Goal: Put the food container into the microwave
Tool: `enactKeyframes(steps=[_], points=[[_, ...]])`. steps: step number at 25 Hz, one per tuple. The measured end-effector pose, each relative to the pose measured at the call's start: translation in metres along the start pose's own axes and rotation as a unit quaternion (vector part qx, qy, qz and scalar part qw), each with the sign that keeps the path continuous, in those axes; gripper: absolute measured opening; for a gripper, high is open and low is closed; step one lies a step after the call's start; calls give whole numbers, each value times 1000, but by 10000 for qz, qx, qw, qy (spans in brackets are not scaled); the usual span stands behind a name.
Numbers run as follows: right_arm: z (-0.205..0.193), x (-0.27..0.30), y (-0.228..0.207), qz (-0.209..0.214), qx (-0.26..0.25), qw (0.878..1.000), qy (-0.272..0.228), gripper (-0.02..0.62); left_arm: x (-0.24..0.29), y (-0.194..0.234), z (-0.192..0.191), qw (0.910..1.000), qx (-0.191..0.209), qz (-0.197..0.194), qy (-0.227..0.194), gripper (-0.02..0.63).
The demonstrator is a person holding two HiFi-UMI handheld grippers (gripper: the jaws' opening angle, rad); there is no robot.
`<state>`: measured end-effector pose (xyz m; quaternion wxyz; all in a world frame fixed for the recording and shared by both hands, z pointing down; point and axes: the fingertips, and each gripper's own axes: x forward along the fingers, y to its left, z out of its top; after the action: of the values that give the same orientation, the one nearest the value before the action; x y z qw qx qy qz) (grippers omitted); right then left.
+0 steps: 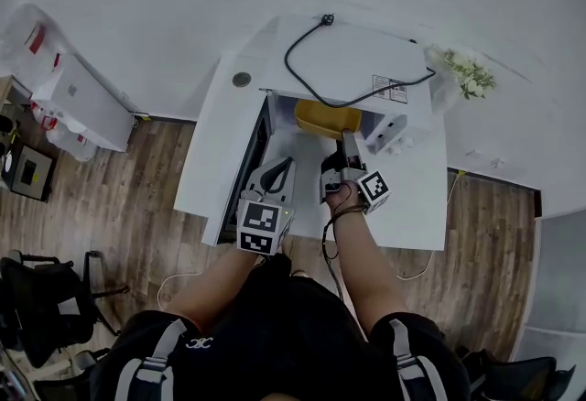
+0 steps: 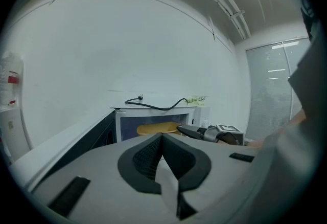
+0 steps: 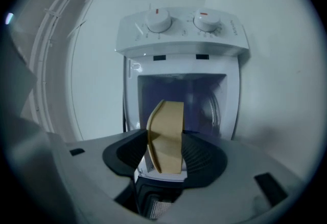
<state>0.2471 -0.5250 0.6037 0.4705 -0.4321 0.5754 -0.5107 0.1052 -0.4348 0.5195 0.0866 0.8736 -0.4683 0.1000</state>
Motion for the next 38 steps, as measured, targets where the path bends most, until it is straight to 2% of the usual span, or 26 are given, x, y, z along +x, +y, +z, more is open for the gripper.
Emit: enactKeyframes(steps=[4, 8, 22, 26, 29, 32, 38], points=[[3, 24, -17, -149, -70, 9999, 1, 219, 9, 1, -3, 9999, 85, -94, 48, 2], [5, 46, -34, -323, -106, 9994, 9, 219, 19, 11, -4, 10000, 2, -47, 22, 2], [3, 107, -62, -819, -259, 9962, 128, 222, 34, 28, -14, 9997, -18, -1, 264, 2], [3, 111, -64, -1147, -715, 9905, 251, 222, 33, 28, -16, 9996, -6, -30, 271, 2], [3, 112, -64, -1426, -1215, 9815, 384, 229, 33, 28, -18, 9996, -2, -33, 296, 2], [4, 109, -68, -1785, -1803, 9656, 570, 245, 33, 27, -18, 9995, 12, -54, 302, 2], [7, 97, -77, -2433, -2989, 9168, 1042, 335, 34, 19, -18, 9994, 38, -139, 330, 2]])
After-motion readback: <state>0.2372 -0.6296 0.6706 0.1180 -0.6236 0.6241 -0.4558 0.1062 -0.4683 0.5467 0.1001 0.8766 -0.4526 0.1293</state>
